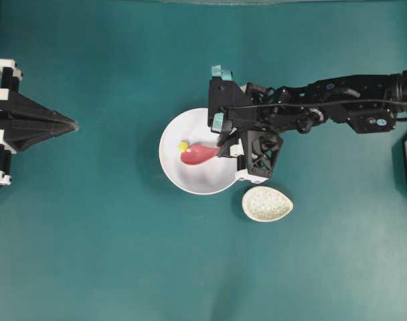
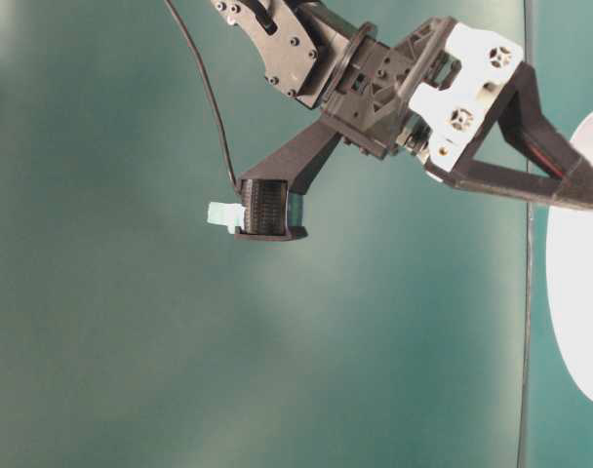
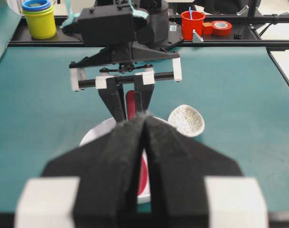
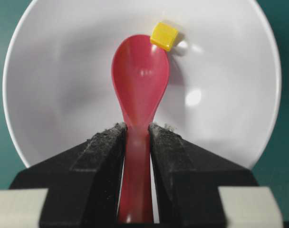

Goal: Scoop the yellow hexagonal prism block from the bowl with a spoon using the right arm.
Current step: 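Slide the spoon under the yellow block and scoop it up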

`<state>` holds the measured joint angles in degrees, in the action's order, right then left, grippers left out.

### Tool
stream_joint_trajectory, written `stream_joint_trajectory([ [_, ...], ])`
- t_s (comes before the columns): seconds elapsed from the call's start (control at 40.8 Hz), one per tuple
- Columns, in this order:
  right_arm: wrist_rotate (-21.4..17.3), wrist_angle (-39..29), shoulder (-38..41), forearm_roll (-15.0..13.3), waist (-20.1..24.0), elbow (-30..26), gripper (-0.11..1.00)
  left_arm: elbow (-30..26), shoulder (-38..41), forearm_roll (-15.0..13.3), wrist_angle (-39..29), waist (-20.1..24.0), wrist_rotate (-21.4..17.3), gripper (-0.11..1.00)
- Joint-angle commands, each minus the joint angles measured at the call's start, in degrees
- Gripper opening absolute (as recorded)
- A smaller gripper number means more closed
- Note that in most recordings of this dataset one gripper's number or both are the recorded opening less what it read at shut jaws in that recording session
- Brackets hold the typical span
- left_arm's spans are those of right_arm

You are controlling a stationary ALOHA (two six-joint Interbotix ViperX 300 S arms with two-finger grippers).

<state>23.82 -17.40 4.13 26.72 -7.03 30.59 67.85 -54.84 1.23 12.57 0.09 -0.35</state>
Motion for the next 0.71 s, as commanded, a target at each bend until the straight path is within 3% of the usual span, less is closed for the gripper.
stream_joint_trajectory([
  [0.0,0.18,1.49,-0.62,-0.18,0.09,-1.23,0.24,-1.14,0.26,0.18,0.26,0.0,0.0,-0.01],
  [0.687,0.18,9.32,-1.93,-0.18,0.09,1.05,0.24,-1.23,0.26,0.18,0.26,0.0,0.0,-0.01],
])
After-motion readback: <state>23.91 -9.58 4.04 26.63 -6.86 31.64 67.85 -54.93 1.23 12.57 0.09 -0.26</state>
